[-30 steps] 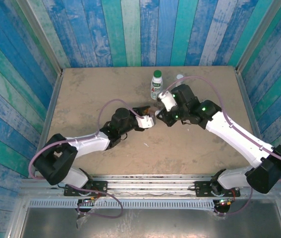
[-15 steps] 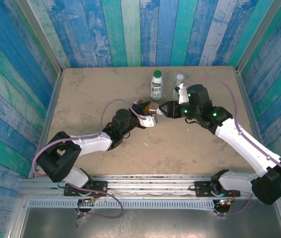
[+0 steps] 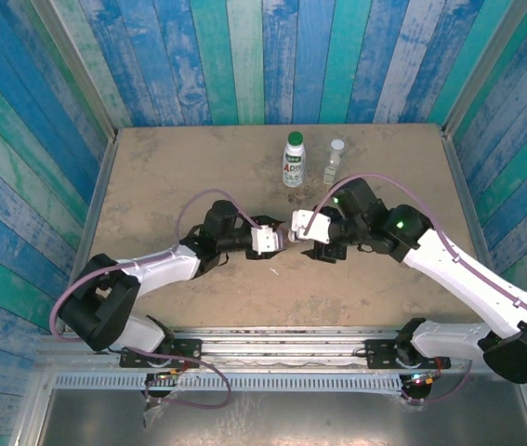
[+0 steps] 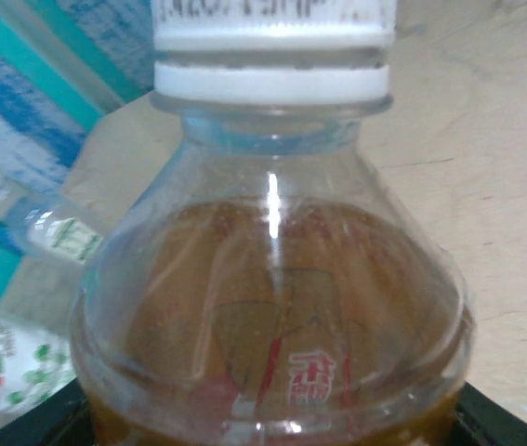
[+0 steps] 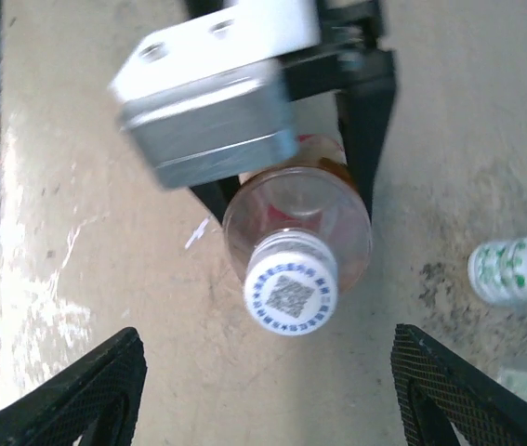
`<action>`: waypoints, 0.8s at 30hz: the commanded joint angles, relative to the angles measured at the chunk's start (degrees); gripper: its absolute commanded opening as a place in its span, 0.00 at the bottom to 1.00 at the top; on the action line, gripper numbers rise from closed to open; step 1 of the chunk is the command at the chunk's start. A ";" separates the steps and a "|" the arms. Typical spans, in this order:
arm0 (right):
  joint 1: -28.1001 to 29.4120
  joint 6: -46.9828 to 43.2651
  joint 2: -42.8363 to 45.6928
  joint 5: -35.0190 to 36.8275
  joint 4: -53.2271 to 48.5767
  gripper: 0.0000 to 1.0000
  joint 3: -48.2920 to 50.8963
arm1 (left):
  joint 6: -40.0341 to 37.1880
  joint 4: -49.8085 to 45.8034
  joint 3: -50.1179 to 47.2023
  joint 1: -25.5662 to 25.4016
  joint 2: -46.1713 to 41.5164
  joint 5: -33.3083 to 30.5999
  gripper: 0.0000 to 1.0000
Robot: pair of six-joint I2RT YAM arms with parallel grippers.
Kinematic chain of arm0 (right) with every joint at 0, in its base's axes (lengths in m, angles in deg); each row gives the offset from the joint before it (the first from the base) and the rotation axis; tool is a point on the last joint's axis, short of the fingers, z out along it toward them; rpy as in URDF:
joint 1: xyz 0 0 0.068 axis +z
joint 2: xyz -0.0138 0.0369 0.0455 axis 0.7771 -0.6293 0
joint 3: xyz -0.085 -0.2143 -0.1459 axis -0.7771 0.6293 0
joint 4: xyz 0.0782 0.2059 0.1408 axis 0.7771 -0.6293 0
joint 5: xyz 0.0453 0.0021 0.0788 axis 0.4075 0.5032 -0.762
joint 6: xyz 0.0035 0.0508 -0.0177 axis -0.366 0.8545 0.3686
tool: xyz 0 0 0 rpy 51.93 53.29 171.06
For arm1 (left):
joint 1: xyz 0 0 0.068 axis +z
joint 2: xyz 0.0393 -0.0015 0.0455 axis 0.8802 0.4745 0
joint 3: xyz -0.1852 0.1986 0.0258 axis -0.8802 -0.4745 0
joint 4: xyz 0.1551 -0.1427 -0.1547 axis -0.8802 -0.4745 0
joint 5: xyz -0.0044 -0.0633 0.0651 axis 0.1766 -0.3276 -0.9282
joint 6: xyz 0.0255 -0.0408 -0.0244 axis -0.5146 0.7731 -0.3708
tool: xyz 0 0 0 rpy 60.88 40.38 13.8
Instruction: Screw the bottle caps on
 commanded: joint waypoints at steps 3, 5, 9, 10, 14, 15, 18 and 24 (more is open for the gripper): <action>0.79 -7.57 -2.22 -3.89 -4.38 0.62 -4.25 | 1.20 -7.00 1.55 0.54 -3.26 8.26 0.51; 0.88 -7.38 -3.50 -4.54 -4.72 0.58 -4.87 | 0.99 -7.00 1.40 0.42 -3.63 8.08 0.51; 0.89 -7.31 -5.57 -4.32 -4.66 0.52 -5.30 | 0.34 -7.69 1.47 0.51 -4.05 7.69 0.51; 0.93 -6.77 -6.16 -4.31 -4.74 0.50 -5.50 | 0.27 -7.91 1.50 0.47 -4.03 7.61 0.51; 0.91 -6.00 -8.19 -4.99 -5.18 0.46 -6.22 | 0.19 -8.06 1.55 0.53 -3.95 7.60 0.51; 0.94 -5.99 -8.50 -4.90 -5.28 0.46 -6.18 | 0.15 -8.05 1.60 0.50 -3.93 7.67 0.51; 0.88 -5.92 -9.26 -4.74 -5.40 0.42 -6.21 | 0.16 -8.14 1.72 0.56 -3.98 7.90 0.51; 0.93 -6.72 -9.93 -4.46 -5.66 0.40 -6.39 | 0.44 -8.05 1.65 0.45 -4.34 7.95 0.51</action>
